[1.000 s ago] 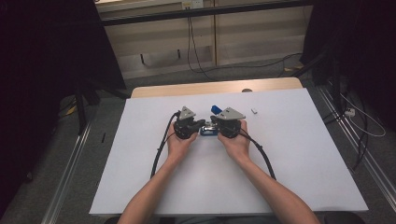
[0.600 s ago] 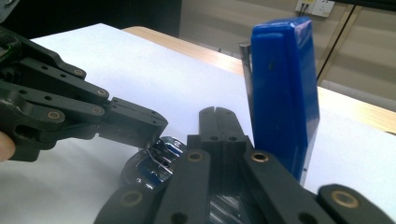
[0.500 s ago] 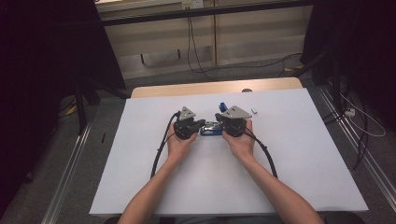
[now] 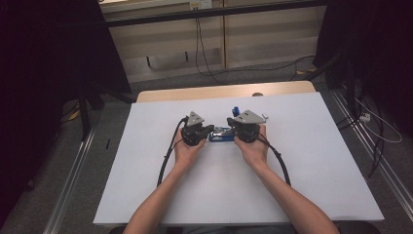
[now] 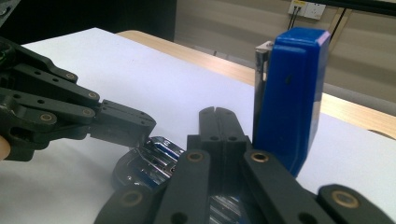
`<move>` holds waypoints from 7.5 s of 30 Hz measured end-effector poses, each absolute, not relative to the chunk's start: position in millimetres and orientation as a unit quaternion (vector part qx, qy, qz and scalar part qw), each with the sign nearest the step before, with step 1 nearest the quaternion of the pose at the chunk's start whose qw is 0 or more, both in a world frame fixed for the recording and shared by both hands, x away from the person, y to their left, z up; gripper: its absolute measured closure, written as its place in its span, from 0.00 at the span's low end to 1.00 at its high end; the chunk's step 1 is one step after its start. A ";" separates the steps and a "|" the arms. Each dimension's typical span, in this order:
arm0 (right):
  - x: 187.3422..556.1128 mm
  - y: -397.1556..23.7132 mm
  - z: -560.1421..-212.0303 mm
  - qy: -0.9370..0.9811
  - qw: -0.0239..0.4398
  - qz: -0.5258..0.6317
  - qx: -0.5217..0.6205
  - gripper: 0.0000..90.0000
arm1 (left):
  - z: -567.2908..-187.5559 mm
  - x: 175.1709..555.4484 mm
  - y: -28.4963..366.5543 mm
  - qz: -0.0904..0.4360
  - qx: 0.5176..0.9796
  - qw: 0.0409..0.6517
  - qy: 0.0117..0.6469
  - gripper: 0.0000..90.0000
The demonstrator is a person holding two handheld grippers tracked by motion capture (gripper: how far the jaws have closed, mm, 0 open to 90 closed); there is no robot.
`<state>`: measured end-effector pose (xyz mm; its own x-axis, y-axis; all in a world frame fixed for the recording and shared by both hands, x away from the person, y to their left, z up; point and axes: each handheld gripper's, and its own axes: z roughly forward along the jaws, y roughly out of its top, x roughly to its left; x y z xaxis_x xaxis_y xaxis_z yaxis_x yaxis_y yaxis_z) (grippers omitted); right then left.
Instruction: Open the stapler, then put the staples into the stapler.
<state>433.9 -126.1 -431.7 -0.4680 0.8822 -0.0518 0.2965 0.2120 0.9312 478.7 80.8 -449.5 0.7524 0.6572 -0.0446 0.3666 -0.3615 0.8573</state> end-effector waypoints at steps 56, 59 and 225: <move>426.2 -196.1 -428.2 0.706 0.331 0.442 0.444 1.00 | -450.0 478.2 81.1 0.156 0.809 0.471 0.315 1.00; 425.2 -201.2 -432.9 0.706 0.324 0.441 0.450 1.00 | -450.1 478.2 81.1 0.156 0.809 0.471 0.315 1.00; 506.7 -276.6 -424.0 0.754 0.194 0.344 0.524 0.16 | -418.1 313.4 207.3 0.218 0.763 0.488 0.364 0.05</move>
